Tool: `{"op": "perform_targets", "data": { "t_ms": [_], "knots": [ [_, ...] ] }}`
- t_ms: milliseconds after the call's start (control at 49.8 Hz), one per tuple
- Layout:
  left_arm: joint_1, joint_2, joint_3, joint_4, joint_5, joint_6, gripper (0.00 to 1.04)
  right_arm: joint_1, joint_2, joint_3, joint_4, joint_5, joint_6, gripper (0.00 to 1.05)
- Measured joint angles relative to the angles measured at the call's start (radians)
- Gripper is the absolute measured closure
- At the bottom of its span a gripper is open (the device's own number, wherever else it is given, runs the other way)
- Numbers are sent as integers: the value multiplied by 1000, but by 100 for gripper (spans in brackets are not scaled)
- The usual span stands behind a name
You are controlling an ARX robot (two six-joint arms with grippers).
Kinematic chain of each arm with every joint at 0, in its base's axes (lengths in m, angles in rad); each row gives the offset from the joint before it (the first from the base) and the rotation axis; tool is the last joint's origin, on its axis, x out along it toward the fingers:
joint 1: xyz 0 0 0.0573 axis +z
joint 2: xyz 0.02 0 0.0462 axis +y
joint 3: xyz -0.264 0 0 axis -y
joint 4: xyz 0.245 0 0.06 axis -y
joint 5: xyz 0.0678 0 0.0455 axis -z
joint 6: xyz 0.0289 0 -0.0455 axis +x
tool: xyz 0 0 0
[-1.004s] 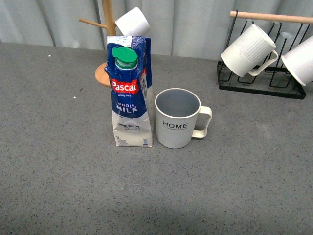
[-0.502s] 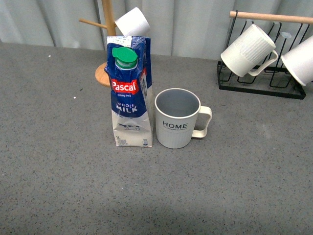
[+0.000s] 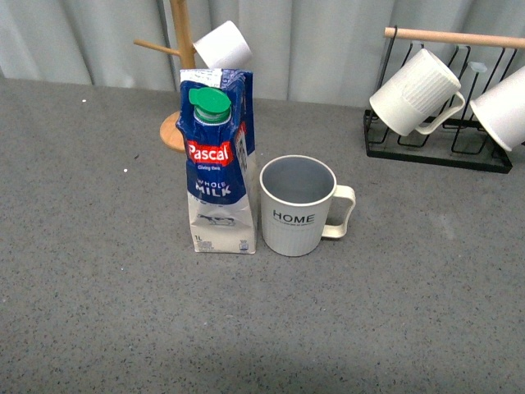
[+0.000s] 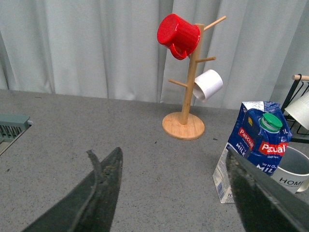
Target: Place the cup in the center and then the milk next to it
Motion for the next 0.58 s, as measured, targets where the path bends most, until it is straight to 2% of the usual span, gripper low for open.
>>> {"op": "perform_targets", "data": {
  "t_ms": [161, 582],
  "knots": [
    [0, 0, 0, 0, 0, 0, 5, 0, 0, 0, 0, 0, 0, 9],
    [0, 0, 0, 0, 0, 2, 6, 0, 0, 0, 0, 0, 0, 9]
  ]
}}
